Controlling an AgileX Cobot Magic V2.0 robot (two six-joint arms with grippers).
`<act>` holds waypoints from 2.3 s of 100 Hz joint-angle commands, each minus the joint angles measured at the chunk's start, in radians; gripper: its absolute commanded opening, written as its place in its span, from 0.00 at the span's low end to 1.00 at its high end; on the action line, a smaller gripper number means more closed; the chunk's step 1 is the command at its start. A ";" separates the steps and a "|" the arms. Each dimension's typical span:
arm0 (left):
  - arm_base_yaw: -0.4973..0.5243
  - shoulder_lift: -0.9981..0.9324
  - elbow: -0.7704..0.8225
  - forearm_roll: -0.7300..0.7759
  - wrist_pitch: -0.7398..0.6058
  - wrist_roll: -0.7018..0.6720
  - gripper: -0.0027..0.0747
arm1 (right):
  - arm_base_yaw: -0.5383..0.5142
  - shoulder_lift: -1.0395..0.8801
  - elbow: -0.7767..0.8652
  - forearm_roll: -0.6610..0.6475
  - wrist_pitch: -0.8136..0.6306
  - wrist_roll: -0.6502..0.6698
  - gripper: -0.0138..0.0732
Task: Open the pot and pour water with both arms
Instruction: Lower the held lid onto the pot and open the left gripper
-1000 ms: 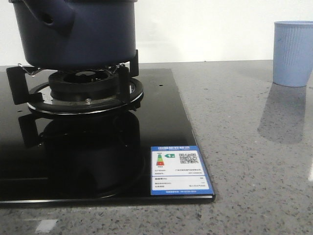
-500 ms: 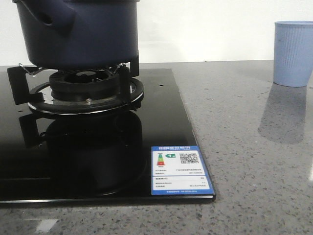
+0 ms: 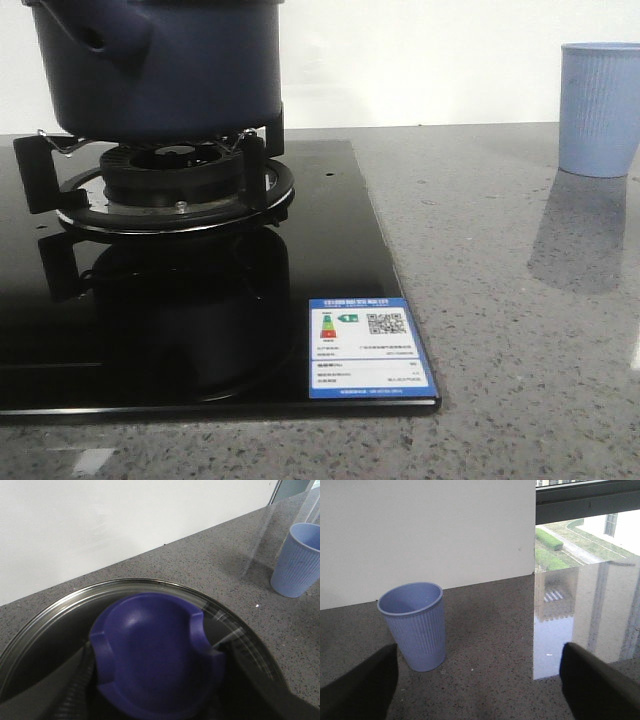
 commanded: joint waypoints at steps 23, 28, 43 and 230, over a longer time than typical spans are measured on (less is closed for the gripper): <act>-0.001 -0.060 -0.034 -0.028 -0.013 0.002 0.80 | -0.006 -0.001 -0.027 -0.008 -0.056 -0.003 0.82; -0.001 -0.080 -0.034 -0.028 -0.021 0.002 0.80 | -0.006 -0.001 -0.027 -0.008 -0.056 -0.003 0.82; 0.004 -0.161 -0.034 0.012 -0.053 0.002 0.80 | -0.006 -0.001 -0.027 -0.008 -0.070 -0.003 0.82; 0.243 -1.226 0.877 -0.182 -0.315 0.051 0.01 | 0.371 -0.062 0.108 -0.132 -0.016 -0.003 0.10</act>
